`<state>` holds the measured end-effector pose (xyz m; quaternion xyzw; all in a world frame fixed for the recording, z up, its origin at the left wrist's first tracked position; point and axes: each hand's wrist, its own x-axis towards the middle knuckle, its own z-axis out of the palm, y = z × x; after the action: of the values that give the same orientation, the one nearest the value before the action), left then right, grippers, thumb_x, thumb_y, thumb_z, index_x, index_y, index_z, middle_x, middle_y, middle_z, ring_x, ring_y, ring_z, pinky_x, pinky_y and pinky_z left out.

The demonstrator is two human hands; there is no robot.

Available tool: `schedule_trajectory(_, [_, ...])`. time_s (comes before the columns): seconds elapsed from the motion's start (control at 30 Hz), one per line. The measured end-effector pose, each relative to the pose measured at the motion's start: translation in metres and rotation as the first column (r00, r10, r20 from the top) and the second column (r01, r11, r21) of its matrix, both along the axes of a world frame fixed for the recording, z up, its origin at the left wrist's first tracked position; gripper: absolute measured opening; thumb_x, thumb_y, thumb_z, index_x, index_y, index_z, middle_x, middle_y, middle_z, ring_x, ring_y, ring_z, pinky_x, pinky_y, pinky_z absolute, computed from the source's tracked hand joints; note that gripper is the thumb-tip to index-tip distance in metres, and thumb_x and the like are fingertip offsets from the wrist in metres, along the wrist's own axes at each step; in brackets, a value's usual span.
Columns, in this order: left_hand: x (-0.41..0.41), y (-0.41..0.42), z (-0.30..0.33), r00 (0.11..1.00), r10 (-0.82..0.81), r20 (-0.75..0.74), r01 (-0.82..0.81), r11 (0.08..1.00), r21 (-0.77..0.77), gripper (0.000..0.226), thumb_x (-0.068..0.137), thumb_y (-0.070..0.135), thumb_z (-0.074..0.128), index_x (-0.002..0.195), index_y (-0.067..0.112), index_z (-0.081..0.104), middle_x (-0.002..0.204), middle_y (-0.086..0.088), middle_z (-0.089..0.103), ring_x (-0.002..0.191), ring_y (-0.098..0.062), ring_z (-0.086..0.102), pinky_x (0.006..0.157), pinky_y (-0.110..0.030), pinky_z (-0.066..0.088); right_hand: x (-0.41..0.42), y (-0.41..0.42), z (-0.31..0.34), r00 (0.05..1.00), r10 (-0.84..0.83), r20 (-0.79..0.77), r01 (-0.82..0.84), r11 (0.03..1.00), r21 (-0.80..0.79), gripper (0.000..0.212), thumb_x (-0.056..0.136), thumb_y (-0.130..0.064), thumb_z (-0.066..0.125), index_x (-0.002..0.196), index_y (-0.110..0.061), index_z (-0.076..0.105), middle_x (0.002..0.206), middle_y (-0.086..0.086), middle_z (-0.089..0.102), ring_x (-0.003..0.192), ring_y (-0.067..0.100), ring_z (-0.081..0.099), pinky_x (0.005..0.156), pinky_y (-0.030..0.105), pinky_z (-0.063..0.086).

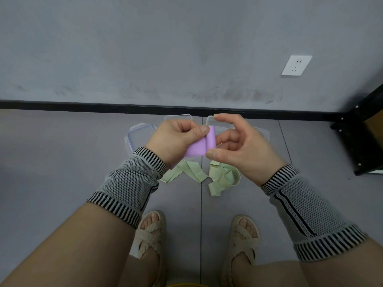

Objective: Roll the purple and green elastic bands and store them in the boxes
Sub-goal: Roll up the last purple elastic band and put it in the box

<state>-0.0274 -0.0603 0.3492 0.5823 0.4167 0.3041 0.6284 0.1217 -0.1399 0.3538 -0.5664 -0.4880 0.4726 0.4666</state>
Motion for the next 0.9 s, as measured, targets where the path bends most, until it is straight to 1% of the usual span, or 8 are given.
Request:
schedule_trajectory(0.1, [-0.001,-0.001,0.000,1.000,-0.001,-0.014,0.002,1.000,0.021,0.018,0.083,0.018,0.067,0.068,0.008,0.068,0.072,-0.013,0.058,0.071,-0.024,0.050,0.068,-0.037,0.041,-0.002,-0.001,-0.001,0.998,0.018,0.053,-0.020,0.999,0.032,0.071,0.064,-0.005,0.082,0.123,-0.028,0.049,0.074,-0.003,0.067,0.067,0.014,0.064,0.070,0.027,0.056])
schedule_trajectory(0.23, [-0.002,0.000,0.000,0.999,-0.046,-0.018,0.046,0.999,0.009,0.017,0.074,0.030,0.071,0.066,0.015,0.071,0.067,-0.007,0.061,0.068,-0.022,0.053,0.066,-0.035,0.044,-0.005,0.000,0.000,0.991,0.022,0.132,-0.031,0.998,0.063,0.061,0.067,0.002,0.080,0.114,-0.028,0.054,0.070,-0.005,0.062,0.064,0.009,0.061,0.068,0.024,0.055])
schedule_trajectory(0.33, [-0.005,0.000,0.001,0.992,-0.082,-0.098,0.087,0.995,0.055,0.019,0.081,0.028,0.070,0.068,0.015,0.067,0.056,0.003,0.057,0.052,-0.009,0.050,0.052,-0.020,0.040,-0.002,0.000,-0.001,0.992,0.031,0.126,-0.038,0.997,0.061,0.057,0.066,0.002,0.080,0.106,-0.031,0.056,0.064,-0.008,0.061,0.062,0.010,0.058,0.066,0.024,0.052])
schedule_trajectory(0.43, [-0.009,0.003,0.001,0.967,-0.140,-0.212,0.165,0.981,0.102,0.017,0.080,0.026,0.070,0.069,0.015,0.062,0.055,0.007,0.054,0.044,-0.004,0.045,0.043,-0.016,0.036,0.003,-0.002,-0.001,0.994,0.045,0.103,-0.052,0.996,0.066,0.056,0.066,0.004,0.079,0.105,-0.030,0.057,0.064,-0.008,0.060,0.064,0.013,0.056,0.069,0.030,0.052])
schedule_trajectory(0.53, [-0.013,0.008,0.001,0.953,-0.180,-0.243,0.210,0.972,0.104,0.013,0.069,0.029,0.066,0.068,0.017,0.060,0.054,0.010,0.057,0.047,-0.002,0.048,0.048,-0.014,0.038,0.008,-0.004,0.000,0.994,0.073,0.084,-0.079,0.995,0.063,0.056,0.066,0.005,0.079,0.106,-0.028,0.058,0.065,-0.007,0.060,0.065,0.016,0.057,0.072,0.036,0.053])
schedule_trajectory(0.63, [-0.014,0.008,0.002,0.960,-0.184,-0.211,0.208,0.973,0.097,0.012,0.074,0.022,0.068,0.067,0.018,0.059,0.052,0.010,0.058,0.047,-0.001,0.049,0.048,-0.012,0.038,0.010,-0.003,0.000,0.993,0.097,0.068,-0.101,0.993,0.057,0.056,0.065,0.007,0.079,0.105,-0.026,0.058,0.065,-0.005,0.060,0.065,0.018,0.057,0.072,0.037,0.053])
schedule_trajectory(0.73, [-0.012,0.007,0.005,0.980,-0.134,-0.145,0.149,0.984,0.096,0.009,0.067,0.025,0.066,0.063,0.019,0.061,0.065,0.004,0.061,0.062,-0.006,0.054,0.056,-0.014,0.040,0.010,-0.003,0.000,0.991,0.077,0.106,-0.083,0.995,0.053,0.056,0.064,0.006,0.080,0.104,-0.027,0.058,0.063,-0.007,0.061,0.061,0.013,0.058,0.066,0.027,0.053])
schedule_trajectory(0.9, [-0.003,0.000,0.007,0.989,-0.058,-0.134,0.069,0.994,0.082,0.022,0.057,0.033,0.078,0.067,0.019,0.063,0.073,-0.009,0.067,0.065,-0.015,0.057,0.062,-0.027,0.047,0.004,0.000,-0.002,0.957,0.003,0.291,-0.026,0.997,0.075,0.055,0.066,-0.001,0.081,0.099,-0.036,0.056,0.064,-0.006,0.061,0.055,0.005,0.056,0.060,0.019,0.050])
